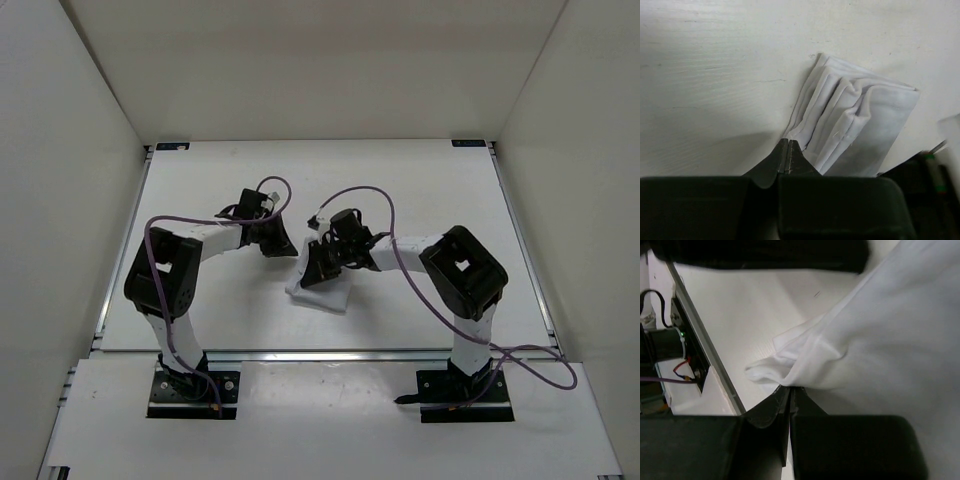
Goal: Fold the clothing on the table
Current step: Fold the skirt
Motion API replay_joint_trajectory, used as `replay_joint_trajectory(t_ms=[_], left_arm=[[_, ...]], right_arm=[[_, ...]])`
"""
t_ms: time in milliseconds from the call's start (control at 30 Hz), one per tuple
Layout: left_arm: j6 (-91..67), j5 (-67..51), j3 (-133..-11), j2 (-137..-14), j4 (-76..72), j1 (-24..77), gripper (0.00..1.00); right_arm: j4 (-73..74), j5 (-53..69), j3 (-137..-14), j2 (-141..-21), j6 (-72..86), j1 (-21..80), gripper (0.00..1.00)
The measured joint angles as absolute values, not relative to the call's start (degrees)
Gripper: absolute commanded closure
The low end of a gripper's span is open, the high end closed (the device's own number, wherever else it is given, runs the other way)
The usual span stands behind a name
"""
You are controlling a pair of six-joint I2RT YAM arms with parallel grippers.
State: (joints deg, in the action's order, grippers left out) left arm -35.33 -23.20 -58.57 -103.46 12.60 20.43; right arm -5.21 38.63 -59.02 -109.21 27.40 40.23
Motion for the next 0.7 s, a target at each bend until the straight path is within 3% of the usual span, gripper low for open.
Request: replay_joint_trajectory(t_ms=[67, 100, 133, 167, 200, 233, 300, 333, 467, 700], left_arm=[[-34.24, -23.16, -59.2, -103.22, 13.89, 19.94, 0.87], [-33.69, -23.14, -59.46, -102.98, 14.5, 19.77, 0.73], [-32.56, -22.87, -59.81, -102.37, 15.77, 19.44, 0.64], [-31.33, -22.63, -60.05, -101.45, 17.08, 19.25, 0.46], [-29.74, -22.06, -60.25, -100.29, 18.17, 19.25, 0.32], [-28.58, -21.37, -60.45, -98.76, 19.42, 19.22, 0.26], [-26.02, -19.64, -60.47, -94.87, 21.32, 19.31, 0.06], [-24.91, -18.72, -60.47, -92.44, 22.22, 19.42, 0.03], [-21.8, -15.59, -59.83, -81.93, 24.1, 19.68, 0.01], [-20.34, -10.33, -54.26, -70.65, 26.48, 21.93, 0.01]], right_arm=[[-3.55, 38.59, -61.04, -109.16, 26.94, 38.35, 0.89], [-2.98, 38.44, -61.95, -109.06, 26.85, 37.45, 0.83], [-1.69, 38.39, -63.09, -108.57, 26.61, 36.14, 0.7], [-0.27, 38.11, -64.07, -107.74, 26.39, 34.72, 0.62], [1.13, 37.76, -64.93, -106.48, 26.0, 33.01, 0.46], [2.74, 37.52, -65.67, -104.73, 25.47, 31.0, 0.3], [5.23, 36.62, -66.54, -100.36, 24.27, 26.52, 0.14], [6.44, 35.79, -66.87, -97.89, 23.75, 24.36, 0.03], [11.97, 28.88, -66.94, -87.68, 20.1, 17.12, 0.0], [17.91, 20.23, -57.6, -74.22, 15.22, 13.02, 0.01]])
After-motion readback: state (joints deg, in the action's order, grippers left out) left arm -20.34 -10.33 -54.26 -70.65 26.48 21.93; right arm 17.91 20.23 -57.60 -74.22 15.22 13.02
